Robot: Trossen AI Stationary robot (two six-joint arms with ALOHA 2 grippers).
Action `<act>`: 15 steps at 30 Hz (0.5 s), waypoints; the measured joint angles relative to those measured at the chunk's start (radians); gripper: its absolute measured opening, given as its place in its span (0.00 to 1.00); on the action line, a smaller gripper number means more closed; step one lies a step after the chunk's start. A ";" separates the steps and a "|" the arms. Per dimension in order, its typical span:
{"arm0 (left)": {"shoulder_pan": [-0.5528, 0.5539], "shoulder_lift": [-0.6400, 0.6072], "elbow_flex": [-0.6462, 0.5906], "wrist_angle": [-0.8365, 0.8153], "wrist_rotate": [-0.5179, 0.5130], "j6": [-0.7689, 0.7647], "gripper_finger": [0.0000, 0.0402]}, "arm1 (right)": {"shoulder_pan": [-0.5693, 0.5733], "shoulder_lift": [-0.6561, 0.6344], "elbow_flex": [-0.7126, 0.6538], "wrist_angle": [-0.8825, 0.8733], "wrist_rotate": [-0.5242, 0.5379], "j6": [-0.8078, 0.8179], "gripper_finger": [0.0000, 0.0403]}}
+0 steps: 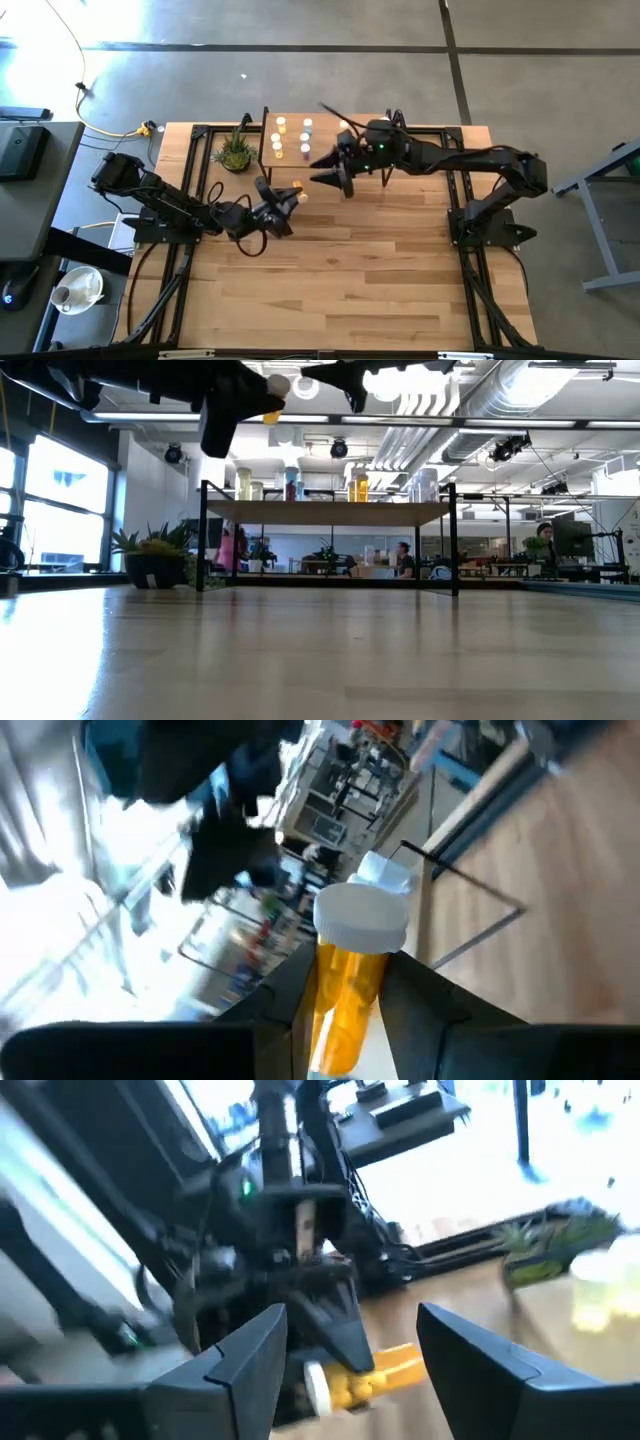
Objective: Pick and place medicine bottles onto shelf by color
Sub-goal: Put the orange pill bottle on the shelf aligned with the other orange pill bottle
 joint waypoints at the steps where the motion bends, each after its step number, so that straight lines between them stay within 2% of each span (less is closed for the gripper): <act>1: 0.001 0.000 0.000 0.000 -0.003 -0.054 0.21 | 0.003 -0.005 0.000 -0.009 0.004 -0.066 0.53; 7: 0.001 0.000 0.000 0.001 -0.007 -0.348 0.21 | 0.046 -0.002 0.000 -0.074 0.023 -0.414 0.52; 15: 0.030 0.000 -0.001 0.000 -0.007 -0.702 0.21 | 0.150 0.053 -0.001 -0.085 0.180 -0.735 0.52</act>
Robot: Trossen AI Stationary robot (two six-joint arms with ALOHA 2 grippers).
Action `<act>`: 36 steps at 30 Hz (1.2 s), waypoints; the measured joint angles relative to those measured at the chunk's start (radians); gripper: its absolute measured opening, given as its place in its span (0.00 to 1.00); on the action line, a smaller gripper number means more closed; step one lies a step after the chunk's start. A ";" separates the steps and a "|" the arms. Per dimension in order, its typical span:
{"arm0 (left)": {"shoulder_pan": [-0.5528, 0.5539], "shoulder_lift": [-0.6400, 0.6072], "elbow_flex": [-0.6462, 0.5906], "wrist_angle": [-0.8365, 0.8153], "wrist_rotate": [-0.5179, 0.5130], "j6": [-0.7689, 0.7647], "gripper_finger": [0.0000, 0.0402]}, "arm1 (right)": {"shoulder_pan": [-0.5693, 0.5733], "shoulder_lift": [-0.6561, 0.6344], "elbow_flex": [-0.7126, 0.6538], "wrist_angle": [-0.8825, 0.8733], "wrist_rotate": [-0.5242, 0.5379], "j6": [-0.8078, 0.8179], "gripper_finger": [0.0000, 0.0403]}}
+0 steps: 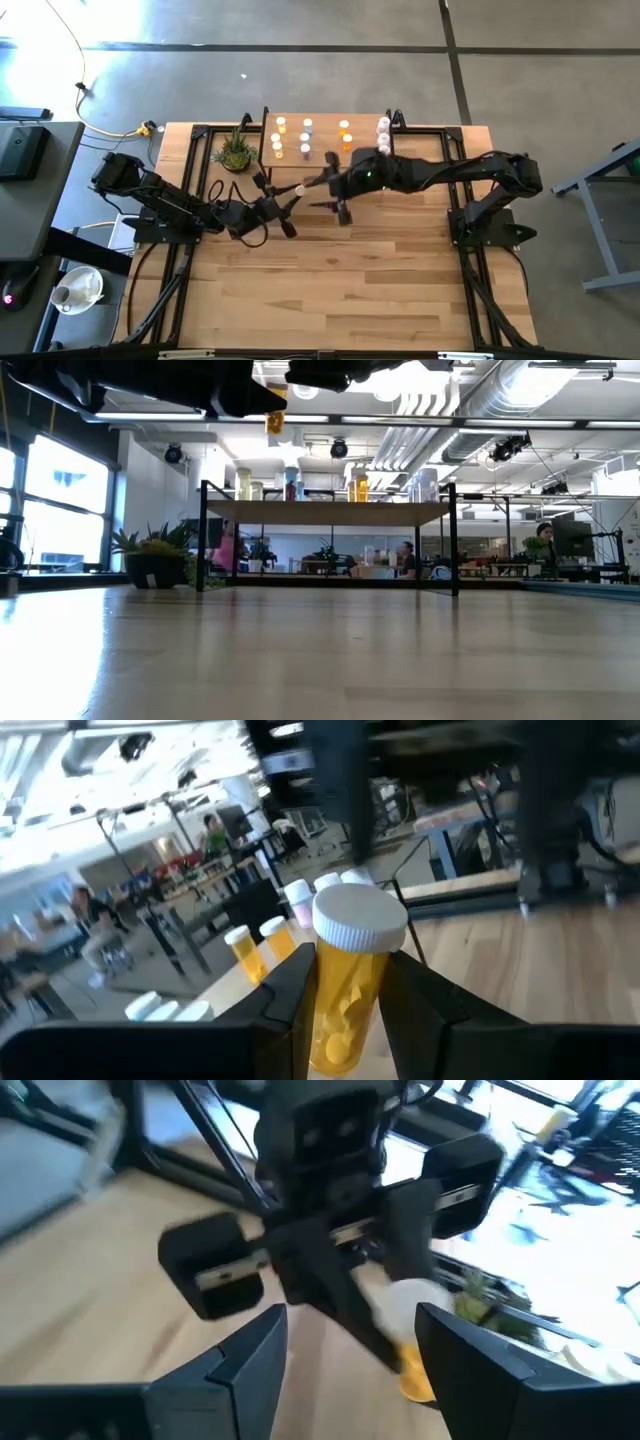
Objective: Pick and place medicine bottles onto shelf by color
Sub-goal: Put the orange pill bottle on the shelf aligned with the other orange pill bottle
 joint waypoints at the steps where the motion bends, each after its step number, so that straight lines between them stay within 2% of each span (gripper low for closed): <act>1: 0.006 0.000 0.000 0.000 0.004 -0.025 0.21 | 0.011 0.008 0.000 0.002 0.033 -0.016 0.52; 6: 0.033 0.000 -0.001 -0.005 0.026 -0.079 0.21 | 0.046 0.044 0.000 0.073 0.230 -0.038 0.52; 13: 0.049 0.000 -0.001 -0.024 0.048 -0.142 0.21 | 0.049 0.061 0.000 0.122 0.299 -0.029 0.52; 27: 0.049 0.000 -0.001 -0.009 0.112 -0.175 0.21 | 0.048 0.069 0.000 0.120 0.279 -0.012 0.51; 36: 0.050 0.000 -0.001 0.000 0.113 -0.134 0.21 | 0.048 0.068 0.000 0.107 0.277 0.027 0.32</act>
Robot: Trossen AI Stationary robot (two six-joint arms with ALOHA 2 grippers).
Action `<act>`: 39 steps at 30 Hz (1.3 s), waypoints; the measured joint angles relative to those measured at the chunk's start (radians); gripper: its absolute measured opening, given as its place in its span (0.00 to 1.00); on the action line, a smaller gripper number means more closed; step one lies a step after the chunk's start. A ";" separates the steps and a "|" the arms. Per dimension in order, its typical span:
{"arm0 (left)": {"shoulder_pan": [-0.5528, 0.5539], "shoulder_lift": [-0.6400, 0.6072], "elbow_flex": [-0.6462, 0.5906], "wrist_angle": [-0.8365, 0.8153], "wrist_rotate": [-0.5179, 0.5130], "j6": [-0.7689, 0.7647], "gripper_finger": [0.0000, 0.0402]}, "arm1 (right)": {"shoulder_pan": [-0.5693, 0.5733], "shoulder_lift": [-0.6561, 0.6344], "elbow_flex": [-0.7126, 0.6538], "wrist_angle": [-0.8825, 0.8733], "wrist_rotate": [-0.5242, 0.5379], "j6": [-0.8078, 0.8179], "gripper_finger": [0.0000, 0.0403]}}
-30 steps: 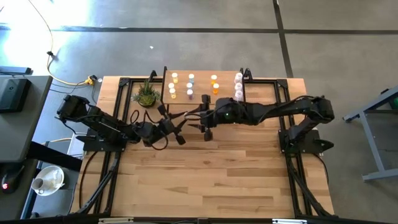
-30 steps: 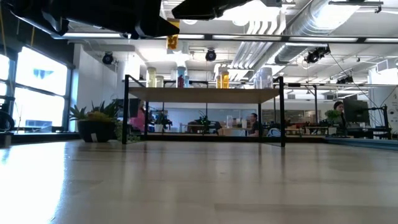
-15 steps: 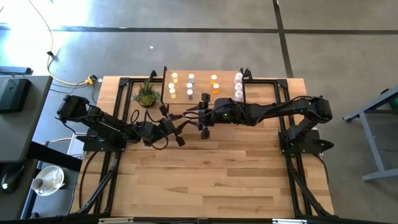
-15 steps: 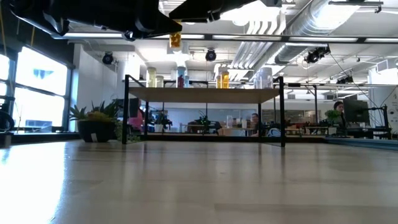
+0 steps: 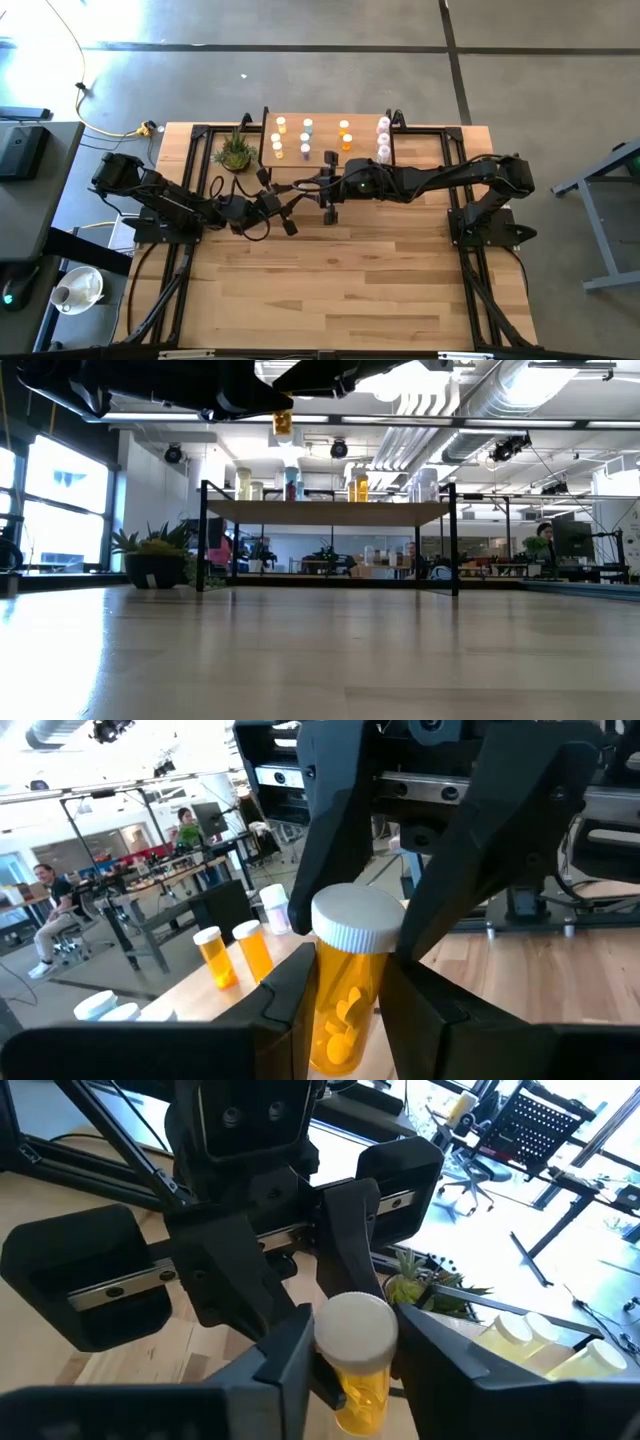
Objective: Pick and place medicine bottles onto shelf by color
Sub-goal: Put the orange pill bottle on the shelf aligned with the other orange pill bottle
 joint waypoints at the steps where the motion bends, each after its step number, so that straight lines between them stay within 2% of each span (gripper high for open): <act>1: 0.000 0.000 0.000 0.000 -0.001 0.002 0.21 | 0.000 0.000 0.000 0.000 -0.001 0.005 0.30; 6: 0.000 0.000 0.000 0.000 -0.001 0.004 0.21 | 0.000 0.000 0.000 -0.002 0.000 0.006 0.22; 14: 0.000 0.000 0.000 0.000 0.000 0.004 0.22 | 0.000 0.000 0.000 -0.002 0.000 0.020 0.24; 18: 0.000 0.000 0.000 0.000 0.011 0.018 0.28 | 0.000 0.000 0.000 -0.002 0.000 0.027 0.24; 25: 0.000 0.000 0.001 0.000 0.032 0.015 0.43 | 0.000 -0.004 0.000 0.002 0.018 0.028 0.24; 31: -0.012 -0.017 0.002 0.000 -0.094 0.061 0.51 | -0.001 -0.047 0.000 -0.004 0.109 0.027 0.24; 35: -0.030 -0.039 0.002 -0.001 -0.190 0.106 0.52 | -0.001 -0.096 0.000 -0.005 0.117 0.027 0.24; 39: -0.049 -0.063 0.002 -0.020 -0.237 0.139 0.51 | -0.002 -0.156 0.000 -0.019 0.168 0.019 0.24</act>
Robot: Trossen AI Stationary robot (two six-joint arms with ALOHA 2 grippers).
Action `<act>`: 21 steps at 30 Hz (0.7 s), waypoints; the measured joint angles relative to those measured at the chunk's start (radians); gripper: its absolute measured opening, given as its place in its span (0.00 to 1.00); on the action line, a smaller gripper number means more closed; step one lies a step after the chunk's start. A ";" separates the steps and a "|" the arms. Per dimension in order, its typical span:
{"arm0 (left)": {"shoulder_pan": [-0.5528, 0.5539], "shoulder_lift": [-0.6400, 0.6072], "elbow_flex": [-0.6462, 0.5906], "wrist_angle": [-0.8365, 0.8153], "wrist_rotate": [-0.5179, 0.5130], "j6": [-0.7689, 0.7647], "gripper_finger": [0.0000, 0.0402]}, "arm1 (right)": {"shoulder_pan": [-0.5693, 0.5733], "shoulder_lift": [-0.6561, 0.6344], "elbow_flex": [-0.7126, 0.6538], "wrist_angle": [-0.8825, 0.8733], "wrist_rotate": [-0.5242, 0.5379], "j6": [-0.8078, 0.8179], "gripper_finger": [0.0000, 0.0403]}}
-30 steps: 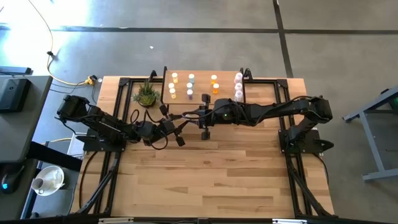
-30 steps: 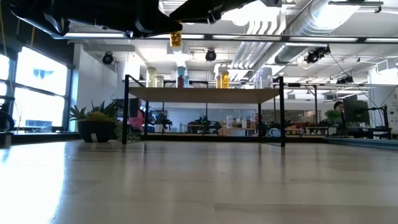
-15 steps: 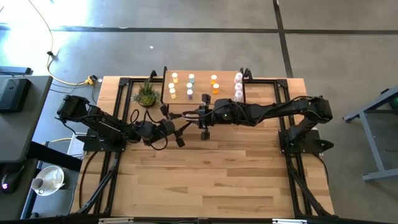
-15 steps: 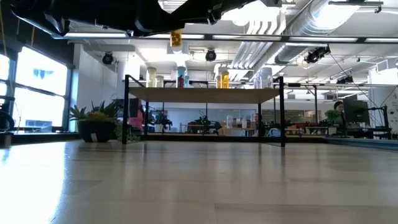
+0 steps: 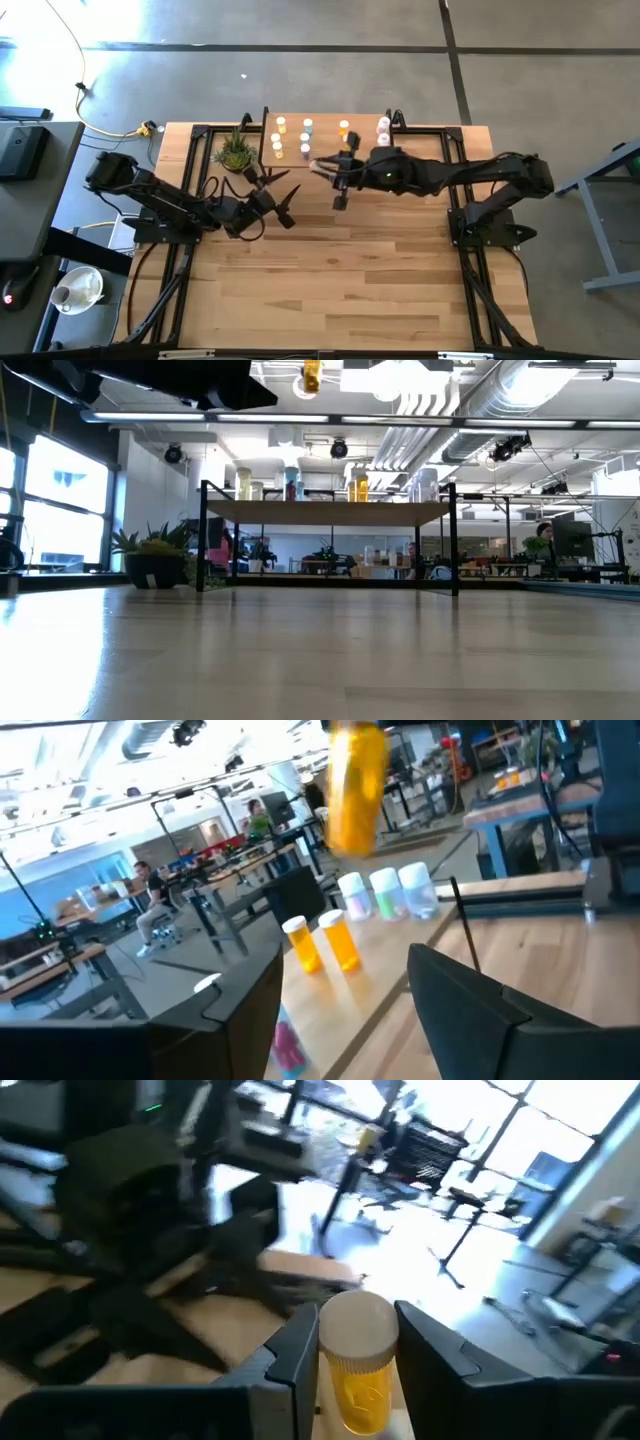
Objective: Pick and place medicine bottles onto shelf by color
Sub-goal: Put the orange pill bottle on the shelf aligned with the other orange pill bottle
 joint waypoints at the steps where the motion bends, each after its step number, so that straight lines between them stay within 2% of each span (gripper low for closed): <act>1: -0.004 -0.005 0.000 -0.012 0.000 0.004 0.51 | -0.003 -0.015 0.000 -0.003 0.018 -0.003 0.24; 7: -0.015 -0.053 0.000 -0.121 0.037 -0.045 0.50 | -0.048 -0.109 0.000 -0.056 0.076 0.012 0.23; 9: -0.008 -0.075 0.000 -0.177 0.134 -0.113 0.50 | -0.073 -0.137 0.000 -0.072 0.099 0.024 0.23; 13: 0.037 -0.116 0.000 -0.277 0.421 -0.251 0.50 | -0.139 -0.192 0.000 -0.102 0.115 0.075 0.23; 15: 0.063 -0.130 0.000 -0.307 0.509 -0.299 0.50 | -0.175 -0.210 0.000 -0.116 0.114 0.115 0.23; 18: 0.096 -0.151 0.000 -0.340 0.541 -0.348 0.50 | -0.225 -0.222 -0.022 -0.131 0.113 0.187 0.23; 21: 0.118 -0.167 0.000 -0.368 0.541 -0.371 0.50 | -0.264 -0.227 -0.090 -0.133 0.066 0.276 0.23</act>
